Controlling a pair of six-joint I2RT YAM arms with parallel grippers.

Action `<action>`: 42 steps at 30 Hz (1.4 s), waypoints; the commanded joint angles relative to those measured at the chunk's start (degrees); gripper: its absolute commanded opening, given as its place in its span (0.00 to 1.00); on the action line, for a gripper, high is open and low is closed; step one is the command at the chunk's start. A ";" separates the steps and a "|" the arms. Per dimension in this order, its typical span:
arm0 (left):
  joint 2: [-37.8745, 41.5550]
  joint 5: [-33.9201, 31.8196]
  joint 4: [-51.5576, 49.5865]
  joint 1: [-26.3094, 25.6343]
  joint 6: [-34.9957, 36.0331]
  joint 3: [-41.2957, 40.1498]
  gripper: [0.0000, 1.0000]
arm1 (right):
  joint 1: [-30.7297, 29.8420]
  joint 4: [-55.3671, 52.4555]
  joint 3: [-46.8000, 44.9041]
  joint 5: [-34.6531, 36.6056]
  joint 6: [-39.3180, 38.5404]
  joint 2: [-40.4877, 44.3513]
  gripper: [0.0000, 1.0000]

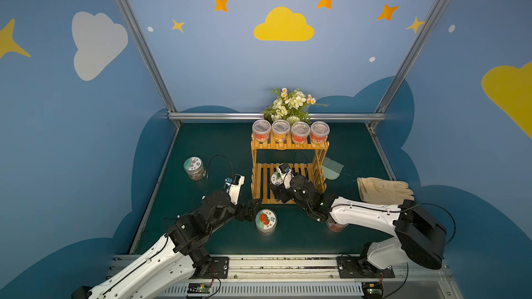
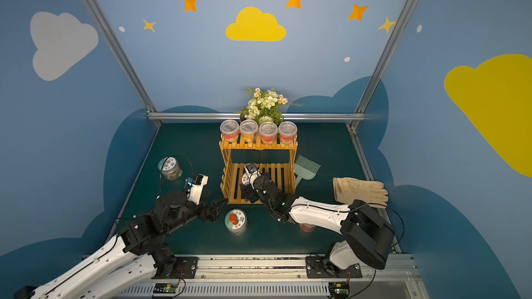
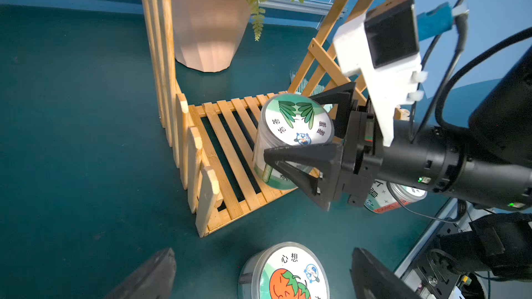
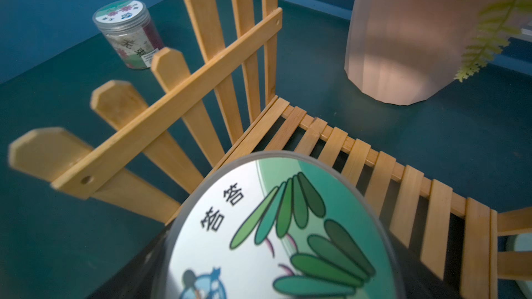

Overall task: Place the seed container on the shelf
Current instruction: Place the seed jar on the shelf.

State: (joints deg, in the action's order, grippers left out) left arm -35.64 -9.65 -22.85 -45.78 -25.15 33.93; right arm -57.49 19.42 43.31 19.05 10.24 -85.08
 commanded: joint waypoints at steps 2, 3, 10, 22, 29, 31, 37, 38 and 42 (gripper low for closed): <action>-1.08 0.95 -2.13 1.03 -2.16 0.44 1.00 | 1.29 8.46 3.02 -1.26 1.08 -3.55 0.70; -1.02 0.78 -2.40 1.28 -2.59 0.35 1.00 | 1.46 9.58 3.17 -0.83 1.01 -4.79 0.70; -0.23 1.28 -2.46 2.49 -3.53 -0.01 1.00 | 3.24 14.62 5.43 -0.92 1.53 -10.37 0.71; -1.53 3.39 -2.22 3.43 -3.79 0.12 1.00 | 4.28 35.86 5.58 0.08 -2.04 -22.39 0.74; -0.97 3.48 -2.74 3.59 -3.77 0.17 1.00 | 4.68 37.01 6.77 -1.26 -2.03 -25.24 0.80; -1.11 3.92 -2.82 3.72 -3.86 0.30 1.00 | 4.67 36.32 6.22 -2.11 -3.28 -25.27 0.83; -2.33 5.78 -2.21 4.03 -3.51 0.17 1.00 | 4.75 29.73 4.16 -5.25 -6.73 -21.72 0.95; -2.49 5.78 -2.12 4.12 -3.53 0.08 1.00 | 4.76 28.23 4.07 -5.85 -7.45 -20.81 0.96; -2.51 5.83 -1.53 4.31 -3.25 0.04 1.00 | 5.20 25.37 3.09 -7.33 -8.98 -18.63 0.98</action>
State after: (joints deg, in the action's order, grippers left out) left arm -38.28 -4.62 -24.62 -41.78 -28.75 33.93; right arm -52.66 46.94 47.27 13.80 3.60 -106.98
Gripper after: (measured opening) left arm 0.999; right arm 0.979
